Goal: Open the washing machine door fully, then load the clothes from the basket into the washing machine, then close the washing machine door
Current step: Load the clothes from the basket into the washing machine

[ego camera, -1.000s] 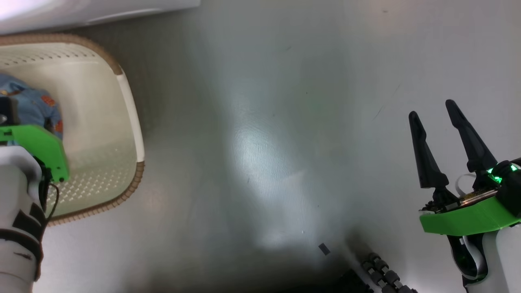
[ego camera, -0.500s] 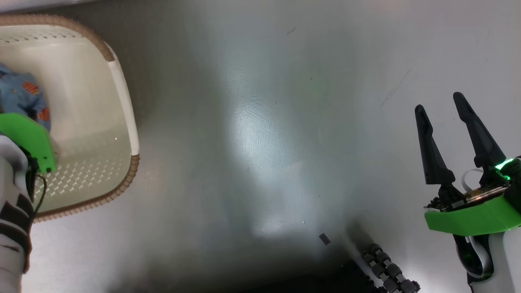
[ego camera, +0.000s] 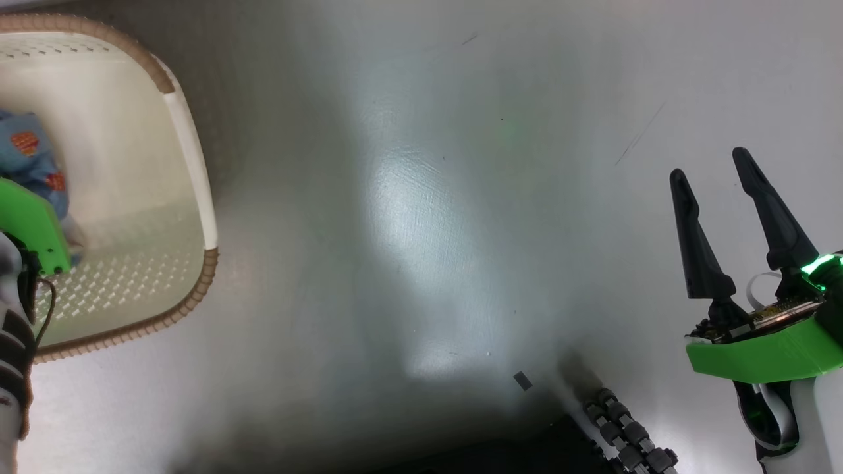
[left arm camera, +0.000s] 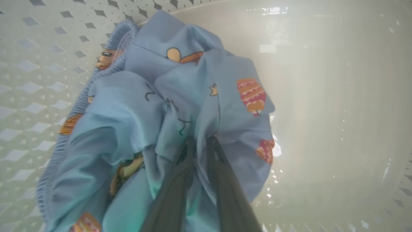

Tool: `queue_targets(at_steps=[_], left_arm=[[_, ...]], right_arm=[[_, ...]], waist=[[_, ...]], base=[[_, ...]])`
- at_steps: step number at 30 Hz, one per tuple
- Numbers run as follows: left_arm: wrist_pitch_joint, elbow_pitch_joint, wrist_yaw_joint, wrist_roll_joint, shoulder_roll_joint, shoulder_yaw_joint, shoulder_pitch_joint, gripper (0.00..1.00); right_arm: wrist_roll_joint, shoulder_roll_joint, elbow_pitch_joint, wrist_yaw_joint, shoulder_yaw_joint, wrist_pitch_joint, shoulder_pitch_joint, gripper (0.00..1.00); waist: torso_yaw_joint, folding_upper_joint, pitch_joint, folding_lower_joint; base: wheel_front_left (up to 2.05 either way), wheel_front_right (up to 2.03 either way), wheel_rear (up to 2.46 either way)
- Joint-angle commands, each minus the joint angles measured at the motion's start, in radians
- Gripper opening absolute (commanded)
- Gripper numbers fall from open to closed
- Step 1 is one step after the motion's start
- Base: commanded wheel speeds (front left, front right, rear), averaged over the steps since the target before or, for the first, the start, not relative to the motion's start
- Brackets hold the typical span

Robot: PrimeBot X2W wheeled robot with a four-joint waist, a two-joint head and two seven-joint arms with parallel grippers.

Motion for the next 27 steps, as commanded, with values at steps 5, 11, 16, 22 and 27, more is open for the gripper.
queue_targets(at_steps=[5, 11, 16, 22, 27], left_arm=[[0.002, -0.001, 0.002, -0.016, 0.055, 0.012, 0.034, 0.00], [-0.008, -0.001, -0.002, -0.029, 0.055, 0.011, 0.053, 0.00], [-0.024, -0.001, -0.004, -0.044, 0.052, 0.014, 0.081, 0.00], [-0.050, -0.001, -0.013, -0.062, 0.054, 0.017, 0.141, 0.00], [-0.069, -0.001, -0.021, -0.075, 0.050, 0.020, 0.181, 0.00]], right_arm=[[-0.008, -0.018, -0.014, 0.002, 0.027, -0.007, 0.041, 1.00], [-0.005, -0.011, 0.001, 0.002, 0.040, -0.007, 0.016, 1.00], [-0.001, -0.001, 0.021, 0.002, 0.056, -0.007, -0.009, 1.00], [0.006, 0.015, 0.052, 0.002, 0.072, -0.007, -0.035, 1.00], [0.008, 0.022, 0.072, 0.002, 0.082, -0.007, -0.037, 1.00]], waist=[[-0.001, -0.0001, -0.007, 0.0000], [-0.007, -0.0001, -0.036, 0.0000], [-0.014, -0.0001, -0.082, 0.0000], [-0.031, -0.0001, -0.164, 0.0000], [-0.036, -0.0001, -0.223, 0.0000]], base=[[0.00, 0.00, 0.00], [0.00, 0.00, 0.00], [0.00, 0.00, 0.00], [0.00, 0.00, 0.00], [0.00, 0.00, 0.00]])
